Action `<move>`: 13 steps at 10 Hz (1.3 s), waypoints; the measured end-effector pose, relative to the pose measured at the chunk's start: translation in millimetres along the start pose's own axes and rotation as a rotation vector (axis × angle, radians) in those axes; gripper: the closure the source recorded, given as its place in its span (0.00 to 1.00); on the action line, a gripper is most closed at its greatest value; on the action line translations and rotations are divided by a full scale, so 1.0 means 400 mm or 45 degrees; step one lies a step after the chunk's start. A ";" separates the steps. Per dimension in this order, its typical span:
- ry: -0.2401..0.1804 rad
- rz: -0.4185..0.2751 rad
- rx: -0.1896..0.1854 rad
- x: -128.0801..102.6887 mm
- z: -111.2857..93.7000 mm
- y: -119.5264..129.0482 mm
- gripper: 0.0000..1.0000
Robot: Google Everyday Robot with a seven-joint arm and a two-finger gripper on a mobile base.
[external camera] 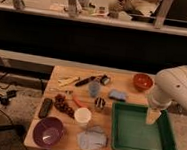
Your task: Place banana in red bowl
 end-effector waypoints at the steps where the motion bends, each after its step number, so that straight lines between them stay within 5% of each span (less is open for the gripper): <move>1: -0.001 0.000 0.000 -0.001 0.000 0.000 0.20; 6: -0.089 -0.137 0.085 -0.106 -0.020 -0.037 0.20; 11: -0.224 -0.432 0.195 -0.343 -0.047 -0.059 0.20; 13: -0.261 -0.485 0.202 -0.388 -0.053 -0.055 0.20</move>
